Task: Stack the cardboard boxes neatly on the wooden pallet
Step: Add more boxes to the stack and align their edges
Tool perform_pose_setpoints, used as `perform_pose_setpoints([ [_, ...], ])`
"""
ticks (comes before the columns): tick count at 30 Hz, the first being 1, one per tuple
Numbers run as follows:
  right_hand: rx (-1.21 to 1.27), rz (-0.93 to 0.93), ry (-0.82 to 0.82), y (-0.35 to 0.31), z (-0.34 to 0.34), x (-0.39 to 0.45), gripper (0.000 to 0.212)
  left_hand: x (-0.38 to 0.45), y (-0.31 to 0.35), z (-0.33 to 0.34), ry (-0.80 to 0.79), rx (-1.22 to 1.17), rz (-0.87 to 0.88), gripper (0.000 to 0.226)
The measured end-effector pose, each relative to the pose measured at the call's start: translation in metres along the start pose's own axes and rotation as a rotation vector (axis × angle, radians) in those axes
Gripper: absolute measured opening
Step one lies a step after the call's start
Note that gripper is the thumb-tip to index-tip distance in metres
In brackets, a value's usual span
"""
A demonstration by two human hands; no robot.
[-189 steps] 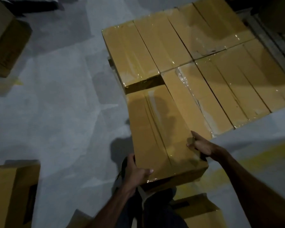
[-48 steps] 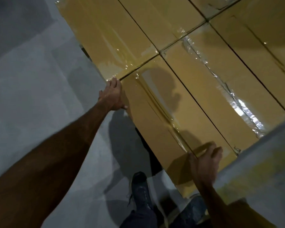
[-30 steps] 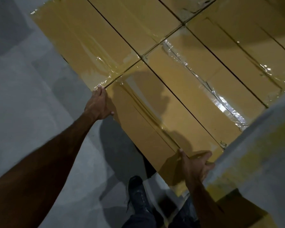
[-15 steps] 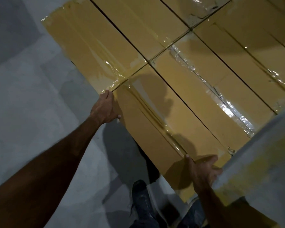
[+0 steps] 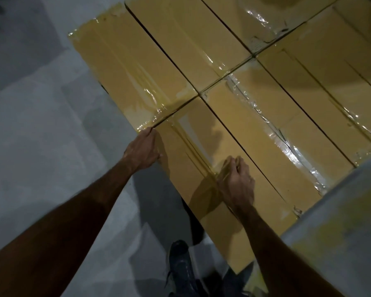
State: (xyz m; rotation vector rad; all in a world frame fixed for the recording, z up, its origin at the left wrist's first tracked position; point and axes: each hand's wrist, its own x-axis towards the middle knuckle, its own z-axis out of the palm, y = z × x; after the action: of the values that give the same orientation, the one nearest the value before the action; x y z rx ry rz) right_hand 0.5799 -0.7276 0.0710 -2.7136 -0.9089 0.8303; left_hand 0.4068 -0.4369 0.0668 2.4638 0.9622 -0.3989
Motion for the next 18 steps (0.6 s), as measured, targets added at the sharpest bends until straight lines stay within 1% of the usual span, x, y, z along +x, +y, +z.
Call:
perform_pose_setpoints([
  [3, 0.027, -0.043, -0.039, -0.003, -0.019, 0.022, 0.094, -0.004, -0.008, 0.0, -0.018, -0.043, -0.02, 0.091],
  [5, -0.011, -0.107, -0.07, -0.008, -0.029, 0.039, 0.089, -0.005, -0.009, -0.004, 0.008, -0.094, -0.059, 0.098],
  [8, -0.104, -0.184, -0.126, -0.03, -0.048, 0.066, 0.087, 0.0, -0.006, -0.02, 0.021, -0.132, -0.103, 0.095],
  [10, -0.132, -0.249, -0.122, -0.051, -0.059, 0.084, 0.088, 0.005, -0.007, -0.034, 0.039, -0.154, -0.112, 0.094],
  [12, -0.161, -0.315, -0.119, -0.071, -0.066, 0.106, 0.088, 0.018, -0.016, -0.043, 0.071, -0.179, -0.138, 0.084],
  [14, -0.199, -0.371, -0.107, -0.091, -0.068, 0.133, 0.087, 0.035, -0.028, -0.045, 0.143, -0.21, -0.142, 0.071],
  [15, -0.207, -0.384, -0.104, -0.101, -0.069, 0.147, 0.087, 0.043, -0.035, -0.044, 0.179, -0.236, -0.144, 0.069],
  [16, -0.208, -0.383, -0.1, -0.111, -0.069, 0.161, 0.086, 0.051, -0.042, -0.045, 0.205, -0.259, -0.158, 0.068],
  [18, -0.208, -0.376, -0.091, -0.129, -0.071, 0.19, 0.086, 0.069, -0.059, -0.049, 0.239, -0.284, -0.206, 0.075],
])
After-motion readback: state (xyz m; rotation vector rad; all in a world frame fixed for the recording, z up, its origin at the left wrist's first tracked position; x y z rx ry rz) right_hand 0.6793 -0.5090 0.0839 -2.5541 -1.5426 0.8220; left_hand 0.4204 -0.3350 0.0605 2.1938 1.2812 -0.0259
